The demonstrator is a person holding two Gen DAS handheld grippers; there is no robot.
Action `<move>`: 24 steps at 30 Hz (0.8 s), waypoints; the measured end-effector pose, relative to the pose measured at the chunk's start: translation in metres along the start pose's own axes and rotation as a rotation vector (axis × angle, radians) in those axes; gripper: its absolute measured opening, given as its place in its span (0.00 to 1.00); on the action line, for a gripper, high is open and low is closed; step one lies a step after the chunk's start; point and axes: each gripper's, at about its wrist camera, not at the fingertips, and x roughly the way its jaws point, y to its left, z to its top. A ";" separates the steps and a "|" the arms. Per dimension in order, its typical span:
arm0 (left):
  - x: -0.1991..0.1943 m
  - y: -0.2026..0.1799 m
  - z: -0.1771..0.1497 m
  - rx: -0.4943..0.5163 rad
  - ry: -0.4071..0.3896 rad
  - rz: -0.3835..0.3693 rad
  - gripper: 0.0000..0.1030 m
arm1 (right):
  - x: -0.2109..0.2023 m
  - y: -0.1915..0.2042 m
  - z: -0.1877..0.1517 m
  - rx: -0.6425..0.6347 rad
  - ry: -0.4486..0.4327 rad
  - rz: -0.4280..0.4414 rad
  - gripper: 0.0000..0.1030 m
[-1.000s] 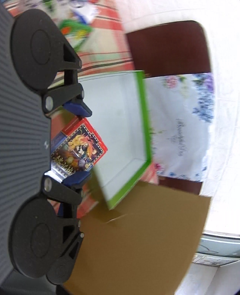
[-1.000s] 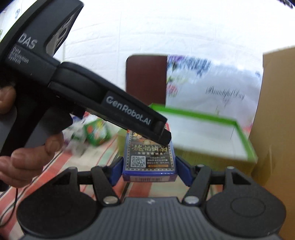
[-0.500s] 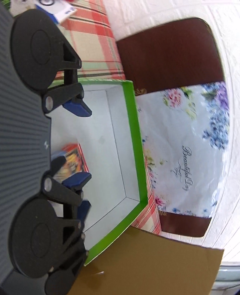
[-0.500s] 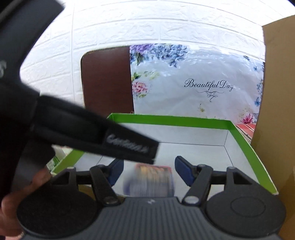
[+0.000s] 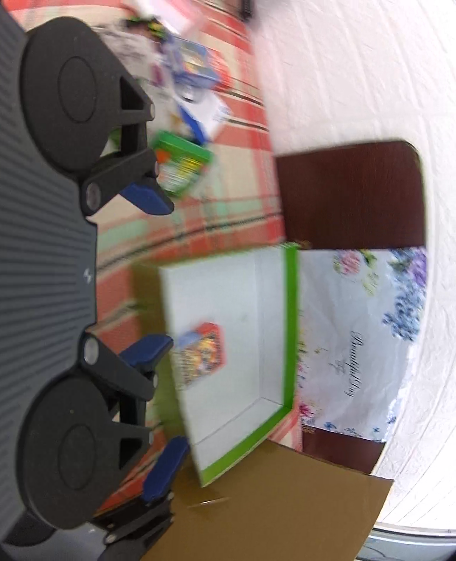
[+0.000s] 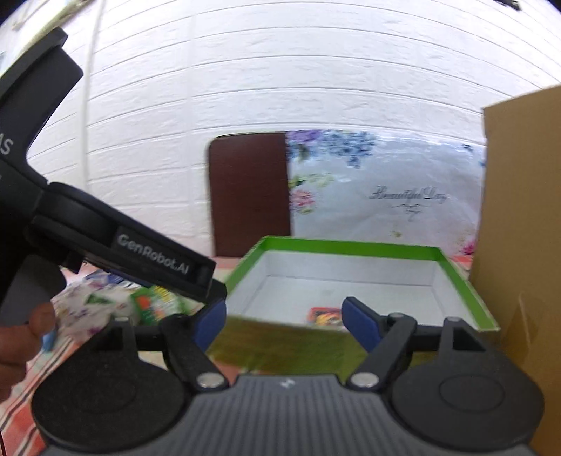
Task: Organize objects
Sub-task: 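Move the left gripper back over the table toward the floral cloth bag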
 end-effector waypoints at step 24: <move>-0.041 0.173 -0.108 -0.386 0.251 0.356 0.73 | 0.070 0.138 -0.030 -0.184 0.279 0.383 0.77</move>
